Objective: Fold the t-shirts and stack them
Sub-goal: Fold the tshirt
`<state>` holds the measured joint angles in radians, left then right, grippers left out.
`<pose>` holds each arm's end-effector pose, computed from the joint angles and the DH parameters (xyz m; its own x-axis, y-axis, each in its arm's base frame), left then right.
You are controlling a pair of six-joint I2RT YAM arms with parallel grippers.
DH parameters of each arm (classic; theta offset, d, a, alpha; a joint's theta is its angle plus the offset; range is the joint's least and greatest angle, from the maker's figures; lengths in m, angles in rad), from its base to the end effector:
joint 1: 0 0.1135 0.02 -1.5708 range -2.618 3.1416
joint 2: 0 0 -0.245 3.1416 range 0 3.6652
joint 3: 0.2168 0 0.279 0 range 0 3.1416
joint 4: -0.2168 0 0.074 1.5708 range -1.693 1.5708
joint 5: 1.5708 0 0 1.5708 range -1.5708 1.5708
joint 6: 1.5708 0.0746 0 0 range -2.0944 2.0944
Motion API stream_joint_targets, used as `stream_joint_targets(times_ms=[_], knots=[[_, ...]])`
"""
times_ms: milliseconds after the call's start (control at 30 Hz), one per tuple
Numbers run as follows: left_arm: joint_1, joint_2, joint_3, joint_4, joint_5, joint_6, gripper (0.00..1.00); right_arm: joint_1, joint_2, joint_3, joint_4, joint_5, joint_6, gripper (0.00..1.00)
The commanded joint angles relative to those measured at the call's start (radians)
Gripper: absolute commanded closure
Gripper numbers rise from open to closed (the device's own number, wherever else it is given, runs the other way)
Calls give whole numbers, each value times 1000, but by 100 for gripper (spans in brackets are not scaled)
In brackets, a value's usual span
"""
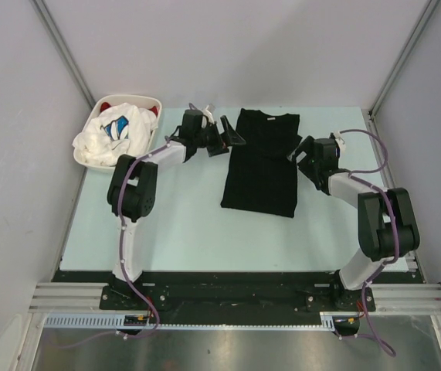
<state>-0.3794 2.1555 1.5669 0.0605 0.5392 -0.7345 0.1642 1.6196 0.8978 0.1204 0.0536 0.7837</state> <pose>0.4822 -0.2335 0.1469 -0.8365 -0.2856 -0.4677 0.2279 0.5947 -0.7709 0.3939 0.0612 0.1392 -0.4798 0.6350 -0.6054 0.3093 0.7682 0.5606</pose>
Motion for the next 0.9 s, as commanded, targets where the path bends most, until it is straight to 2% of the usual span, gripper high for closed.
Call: stream_joint_targets(times_ms=[0,67,133,167,267,300,433,500,533,700,867], knots=[[62,15,132,-16,18,-8,0,-38,66,98,90,143,42,0],[66,-44,124,-53,10,20,0,-43,33,98,62,166,25,0],[57,-107,37,-115,-31,58,0,-17,-38,96,-20,213,-13,0],[54,-190,-16,-120,-42,64,0,-3,-62,93,-59,228,-26,0],[37,-327,-267,-93,-87,50,0,61,-177,53,-195,273,-52,0],[31,-412,-401,-68,-93,31,0,76,-205,30,-233,293,-58,0],[-16,-537,-625,31,-99,46,0,147,-325,-107,-222,305,-80,0],[-27,-560,-720,80,-72,34,0,140,-354,-198,-174,222,-83,0],[-36,-563,-746,135,-53,26,0,136,-357,-221,-162,200,-84,0],[-68,-559,-838,191,-53,17,0,141,-383,-335,-78,94,-89,0],[-81,-514,-847,222,-44,-6,0,144,-418,-369,-74,78,-92,0]])
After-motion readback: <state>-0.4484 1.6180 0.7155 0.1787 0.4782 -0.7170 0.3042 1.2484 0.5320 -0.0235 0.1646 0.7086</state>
